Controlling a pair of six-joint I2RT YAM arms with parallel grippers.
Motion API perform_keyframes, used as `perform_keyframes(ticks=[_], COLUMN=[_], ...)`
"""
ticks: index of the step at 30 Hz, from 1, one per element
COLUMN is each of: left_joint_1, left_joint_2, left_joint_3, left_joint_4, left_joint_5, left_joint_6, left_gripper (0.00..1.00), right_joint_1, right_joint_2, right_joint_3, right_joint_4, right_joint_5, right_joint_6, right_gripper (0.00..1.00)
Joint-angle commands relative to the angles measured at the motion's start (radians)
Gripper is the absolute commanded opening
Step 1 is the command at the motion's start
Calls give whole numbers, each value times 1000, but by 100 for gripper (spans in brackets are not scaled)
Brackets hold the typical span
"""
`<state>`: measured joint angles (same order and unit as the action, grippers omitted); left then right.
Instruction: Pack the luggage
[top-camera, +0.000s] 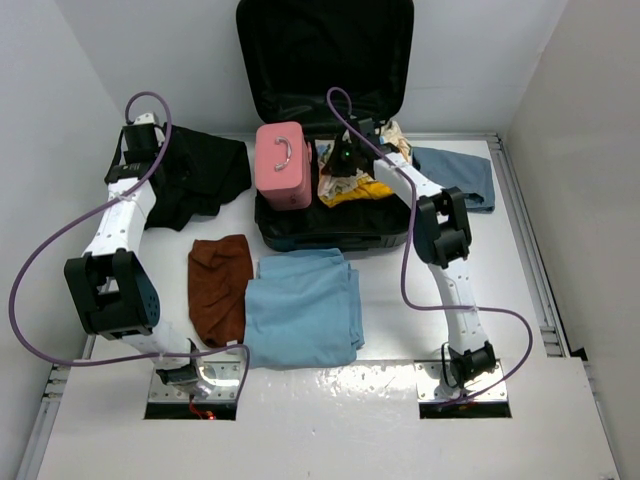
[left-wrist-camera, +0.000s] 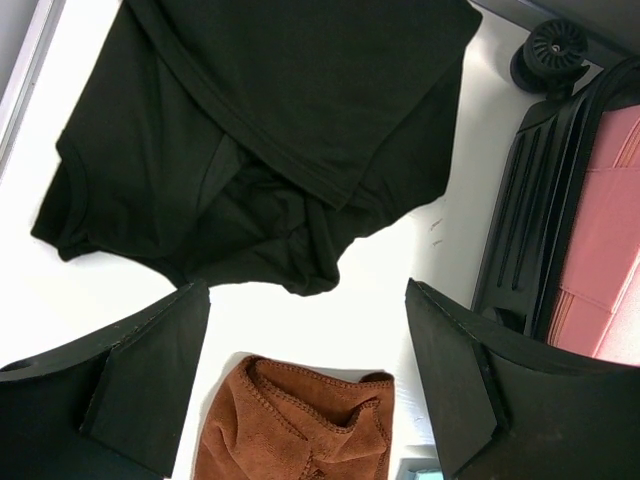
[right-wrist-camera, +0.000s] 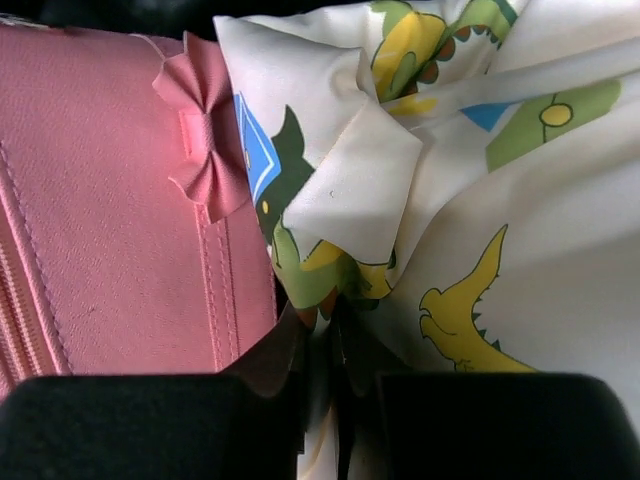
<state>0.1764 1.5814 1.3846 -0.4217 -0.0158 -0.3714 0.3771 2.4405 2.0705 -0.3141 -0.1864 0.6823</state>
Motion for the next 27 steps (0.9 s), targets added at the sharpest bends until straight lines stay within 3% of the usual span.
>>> perform_keyframes(ticks=[1, 4, 10, 11, 13, 16, 20, 21, 27], left_joint_1=[3, 3, 3, 3, 3, 3, -6, -6, -35], left_joint_2=[8, 19, 28, 37, 37, 37, 26, 26, 15], left_joint_3=[45, 54, 73, 83, 93, 102, 93, 93, 83], left_joint_4=[11, 11, 11, 11, 11, 11, 11, 11, 20], left_joint_5=[20, 20, 20, 10, 10, 10, 19, 19, 10], left_joint_6=[-4, -4, -4, -4, 5, 15, 25, 25, 46], left_gripper=[84, 84, 84, 84, 84, 84, 84, 84, 84], right_joint_1=[5, 16, 19, 20, 16, -6, -69, -104, -139], right_joint_2=[-5, -14, -49, -51, -55, -127, -306, -392, -486], right_joint_3=[48, 59, 40, 46, 56, 19, -162, -221, -369], right_joint_4=[101, 119, 165, 165, 158, 153, 239, 288, 339], right_joint_5=[-77, -94, -127, -128, -127, -119, -33, -21, 291], right_joint_6=[37, 25, 8, 19, -3, -38, -131, -151, -465], right_gripper=[7, 27, 30, 41, 53, 62, 41, 31, 5])
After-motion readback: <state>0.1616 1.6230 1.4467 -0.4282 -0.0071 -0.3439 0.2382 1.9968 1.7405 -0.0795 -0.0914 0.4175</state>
